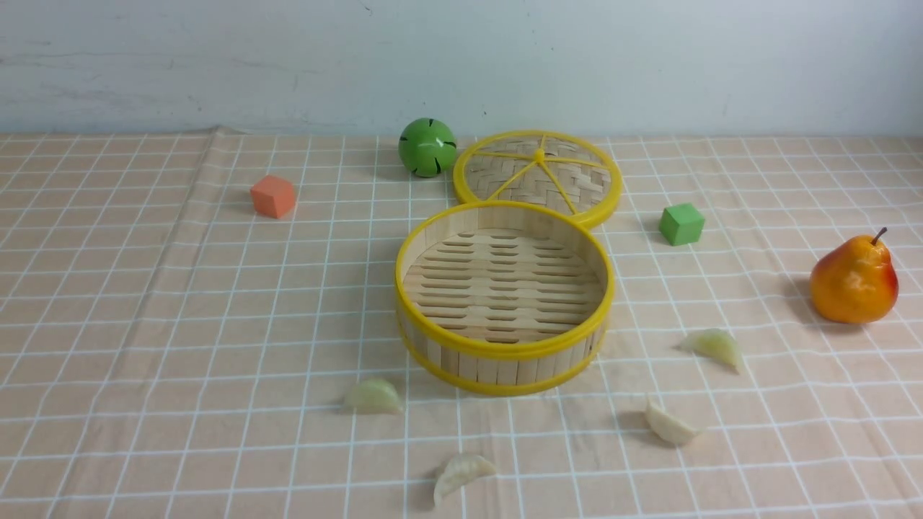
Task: Put the dumplings into the steamer on the table with the brown tablecloth.
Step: 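Reach for and grasp a dumpling on the table with the left gripper, then place the dumpling into the bamboo steamer basket with the left gripper, then reach for and grasp a dumpling on the table with the left gripper, then place the dumpling into the bamboo steamer basket with the left gripper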
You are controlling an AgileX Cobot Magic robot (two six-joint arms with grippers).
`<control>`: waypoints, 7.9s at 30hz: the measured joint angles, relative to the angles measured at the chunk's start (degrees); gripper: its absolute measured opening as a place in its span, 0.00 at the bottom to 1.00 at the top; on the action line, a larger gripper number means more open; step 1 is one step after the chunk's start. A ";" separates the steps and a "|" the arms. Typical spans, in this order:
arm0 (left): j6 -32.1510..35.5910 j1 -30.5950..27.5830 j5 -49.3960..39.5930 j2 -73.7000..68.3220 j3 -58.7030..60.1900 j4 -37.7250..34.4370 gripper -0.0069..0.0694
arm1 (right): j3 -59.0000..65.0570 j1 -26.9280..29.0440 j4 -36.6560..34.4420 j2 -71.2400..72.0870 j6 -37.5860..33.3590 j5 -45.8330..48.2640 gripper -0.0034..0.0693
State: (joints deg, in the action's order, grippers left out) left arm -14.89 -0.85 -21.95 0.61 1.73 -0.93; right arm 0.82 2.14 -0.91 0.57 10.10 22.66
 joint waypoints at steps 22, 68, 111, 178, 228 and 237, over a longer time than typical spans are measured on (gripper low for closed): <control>0.00 0.00 -0.02 0.00 0.00 0.00 0.40 | 0.22 0.00 -0.86 0.00 0.02 -2.11 0.38; 14.36 1.76 -34.35 -39.29 -44.83 -15.74 0.07 | -41.59 -0.88 -25.99 -40.70 -22.95 22.59 0.02; 39.70 30.73 -13.16 -112.61 -74.58 7.40 0.66 | -49.30 -32.04 -24.31 -63.29 -28.94 38.29 0.06; 7.78 43.93 -48.99 -113.20 -110.55 3.04 0.75 | -49.98 -32.04 -14.90 -52.12 -26.85 40.41 0.15; 3.66 44.68 -42.93 -119.85 -121.78 7.12 0.35 | -50.15 -32.04 -5.70 -33.48 -20.56 44.32 0.20; 0.99 38.04 -35.38 -131.81 -124.51 7.86 0.35 | -50.15 -32.04 -5.57 -33.48 -20.56 47.17 0.20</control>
State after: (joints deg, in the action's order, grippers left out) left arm -13.89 37.19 -57.33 -131.20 -122.78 6.93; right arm -49.33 -29.90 -6.49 -32.91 -10.46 69.83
